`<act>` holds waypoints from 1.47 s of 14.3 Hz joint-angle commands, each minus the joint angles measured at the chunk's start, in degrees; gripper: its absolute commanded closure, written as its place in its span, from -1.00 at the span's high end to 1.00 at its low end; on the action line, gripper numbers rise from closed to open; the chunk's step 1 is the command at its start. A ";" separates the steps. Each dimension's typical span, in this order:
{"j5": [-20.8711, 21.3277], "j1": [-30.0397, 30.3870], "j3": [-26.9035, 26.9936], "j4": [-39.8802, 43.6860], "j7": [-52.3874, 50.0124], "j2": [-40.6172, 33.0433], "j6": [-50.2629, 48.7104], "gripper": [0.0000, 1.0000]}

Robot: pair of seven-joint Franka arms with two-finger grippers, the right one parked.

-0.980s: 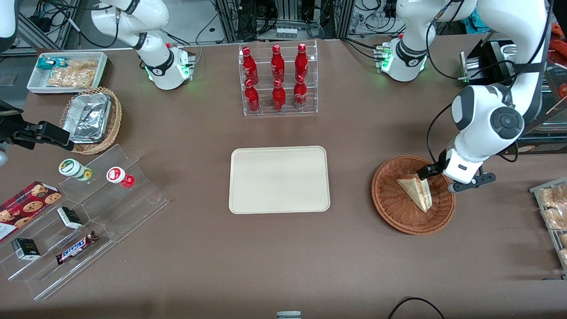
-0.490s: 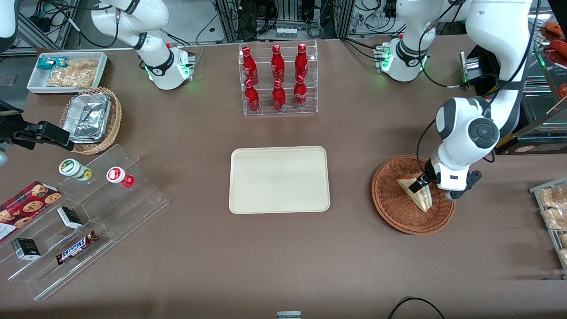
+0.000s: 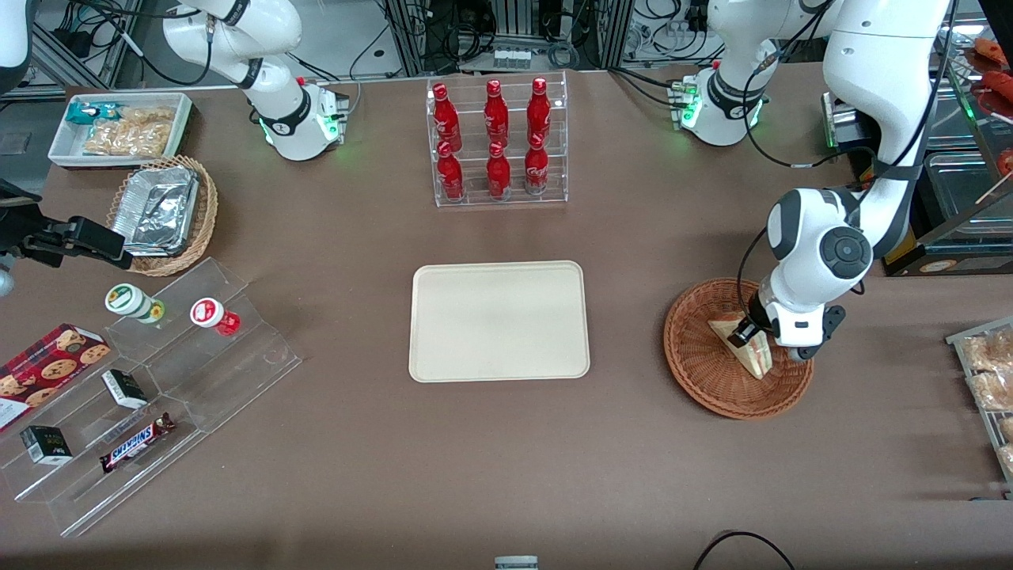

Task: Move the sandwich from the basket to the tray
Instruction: 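Close the left gripper on the wrapped triangular sandwich, then lift the sandwich and carry it with the left gripper over the white tray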

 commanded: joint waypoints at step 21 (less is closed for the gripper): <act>-0.33 -34.31 -0.52 44.92 -0.52 22.54 -27.34 -1.00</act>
